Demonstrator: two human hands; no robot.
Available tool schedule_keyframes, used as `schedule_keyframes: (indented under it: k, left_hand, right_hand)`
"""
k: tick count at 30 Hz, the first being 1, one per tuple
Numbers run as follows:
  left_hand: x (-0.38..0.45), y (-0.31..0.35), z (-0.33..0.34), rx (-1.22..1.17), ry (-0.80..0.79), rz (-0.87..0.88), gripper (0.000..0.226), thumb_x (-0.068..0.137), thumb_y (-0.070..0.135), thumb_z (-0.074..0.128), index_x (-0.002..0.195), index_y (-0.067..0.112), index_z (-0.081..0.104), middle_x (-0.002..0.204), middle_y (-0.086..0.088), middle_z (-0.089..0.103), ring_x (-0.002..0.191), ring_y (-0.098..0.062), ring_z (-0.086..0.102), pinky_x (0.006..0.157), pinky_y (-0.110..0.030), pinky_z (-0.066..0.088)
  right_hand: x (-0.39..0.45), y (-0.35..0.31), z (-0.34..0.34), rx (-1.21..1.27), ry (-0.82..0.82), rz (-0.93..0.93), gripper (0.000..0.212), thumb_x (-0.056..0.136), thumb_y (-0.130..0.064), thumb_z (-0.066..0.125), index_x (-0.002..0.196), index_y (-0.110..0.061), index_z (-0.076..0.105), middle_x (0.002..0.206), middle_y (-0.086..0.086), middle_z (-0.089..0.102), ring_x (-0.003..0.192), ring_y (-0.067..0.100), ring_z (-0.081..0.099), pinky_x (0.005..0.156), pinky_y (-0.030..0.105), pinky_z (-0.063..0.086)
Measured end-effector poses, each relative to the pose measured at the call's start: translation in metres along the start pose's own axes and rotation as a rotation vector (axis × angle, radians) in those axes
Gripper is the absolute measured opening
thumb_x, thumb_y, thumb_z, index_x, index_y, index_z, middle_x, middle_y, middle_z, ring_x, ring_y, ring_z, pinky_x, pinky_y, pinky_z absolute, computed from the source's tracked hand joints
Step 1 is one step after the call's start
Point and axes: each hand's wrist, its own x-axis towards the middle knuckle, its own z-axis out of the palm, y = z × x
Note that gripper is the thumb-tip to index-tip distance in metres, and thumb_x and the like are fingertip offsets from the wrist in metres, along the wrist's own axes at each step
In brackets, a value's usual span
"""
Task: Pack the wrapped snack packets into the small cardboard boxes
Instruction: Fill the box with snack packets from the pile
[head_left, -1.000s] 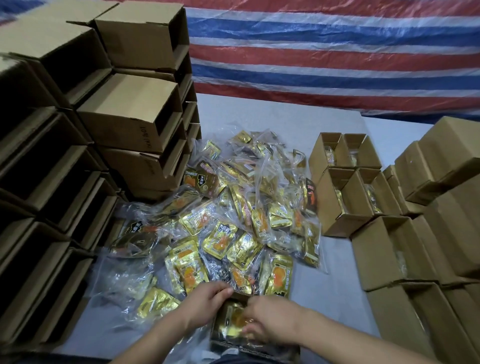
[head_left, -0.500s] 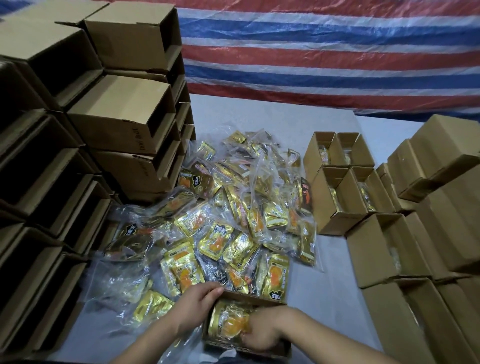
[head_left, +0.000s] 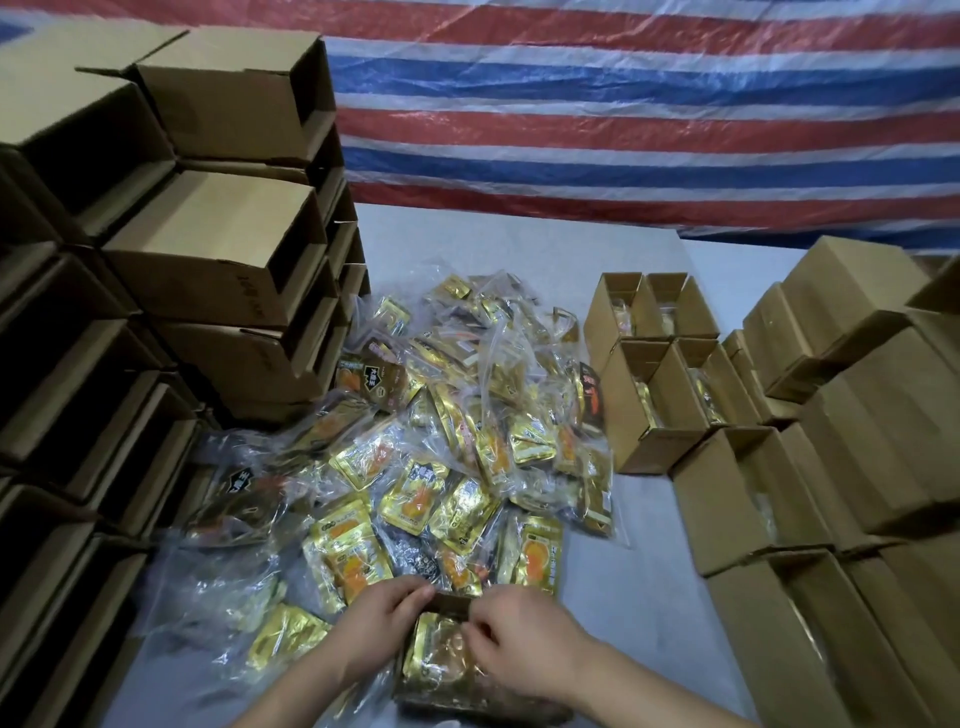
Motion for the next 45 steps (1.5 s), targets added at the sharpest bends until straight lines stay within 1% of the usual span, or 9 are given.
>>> schedule_keyframes:
  k: [2,5,13,17,21,26,34,40,45]
  left_hand:
    - [-0.001,0.004,0.0,-0.004,-0.003,-0.015,0.023,0.102,0.039,0.047,0.1,0.032,0.069,0.087,0.002,0.07,0.079,-0.009,0.062,0.075,-0.022,0.049]
    - [-0.002,0.007,-0.001,-0.014,-0.013,-0.015,0.024,0.103,0.034,0.047,0.106,0.027,0.069,0.089,0.006,0.068,0.081,-0.002,0.059,0.076,-0.017,0.046]
    - [0.001,0.029,-0.001,-0.017,-0.038,-0.034,0.023,0.103,0.034,0.047,0.098,0.029,0.069,0.089,0.002,0.068,0.085,-0.005,0.061,0.076,-0.02,0.046]
    - [0.034,0.093,0.002,0.04,-0.092,0.072,0.021,0.101,0.039,0.049,0.092,0.033,0.067,0.084,0.008,0.066,0.075,0.001,0.059,0.068,-0.016,0.046]
    - [0.082,0.165,0.024,0.043,-0.155,0.118,0.037,0.099,0.047,0.05,0.131,0.028,0.053,0.12,0.001,0.064,0.107,-0.017,0.063,0.091,-0.031,0.052]
    - [0.133,0.212,0.067,0.028,-0.172,0.005,0.036,0.104,0.037,0.043,0.127,0.011,0.053,0.103,-0.008,0.066,0.075,-0.017,0.06,0.065,-0.031,0.053]
    - [0.188,0.25,0.122,0.061,-0.158,0.003,0.031,0.106,0.023,0.035,0.122,0.003,0.053,0.1,-0.011,0.06,0.076,-0.014,0.057,0.059,-0.021,0.048]
    - [0.229,0.267,0.14,0.052,-0.159,-0.082,0.038,0.105,0.027,0.037,0.135,0.004,0.044,0.124,-0.018,0.059,0.108,-0.027,0.062,0.094,-0.036,0.053]
    - [0.253,0.265,0.144,-0.163,-0.194,-0.19,0.031,0.102,0.029,0.046,0.117,0.004,0.057,0.097,-0.014,0.062,0.078,-0.019,0.058,0.074,-0.036,0.049]
  right_hand:
    - [-0.01,0.021,-0.009,-0.081,0.204,-0.026,0.025,0.095,-0.042,0.047,0.109,-0.024,0.057,0.108,-0.005,0.057,0.099,0.013,0.053,0.093,0.033,0.047]
    - [-0.01,0.042,-0.011,-0.121,0.079,0.093,0.06,0.094,-0.048,0.055,0.145,-0.023,0.037,0.135,-0.001,0.05,0.123,0.019,0.048,0.109,0.038,0.038]
    - [-0.009,0.052,0.01,-0.057,0.066,0.13,0.025,0.104,-0.034,0.044,0.108,-0.015,0.06,0.105,0.012,0.065,0.095,0.031,0.063,0.08,0.038,0.051]
    - [-0.044,0.085,-0.025,-0.033,0.244,0.209,0.021,0.102,-0.04,0.045,0.1,-0.024,0.06,0.089,0.0,0.065,0.086,0.025,0.061,0.064,0.03,0.033]
    - [-0.067,0.132,-0.067,0.049,0.408,0.441,0.023,0.1,-0.035,0.049,0.081,-0.024,0.051,0.079,-0.004,0.06,0.079,0.023,0.059,0.062,0.034,0.035]
    - [-0.081,0.176,-0.092,-0.008,0.607,0.663,0.02,0.101,-0.031,0.046,0.085,-0.021,0.053,0.089,0.008,0.069,0.087,0.033,0.066,0.067,0.036,0.045]
    - [-0.082,0.212,-0.107,-0.218,0.462,0.86,0.021,0.095,-0.017,0.052,0.109,-0.019,0.067,0.113,0.001,0.064,0.103,0.018,0.064,0.085,0.03,0.055]
    - [-0.061,0.237,-0.113,-0.254,0.307,0.906,0.025,0.09,-0.013,0.058,0.112,-0.019,0.065,0.114,0.002,0.067,0.103,0.019,0.067,0.081,0.031,0.057]
    - [-0.05,0.259,-0.115,-0.335,0.251,0.925,0.016,0.094,-0.016,0.058,0.105,-0.02,0.069,0.104,-0.002,0.071,0.095,0.015,0.069,0.075,0.027,0.056]
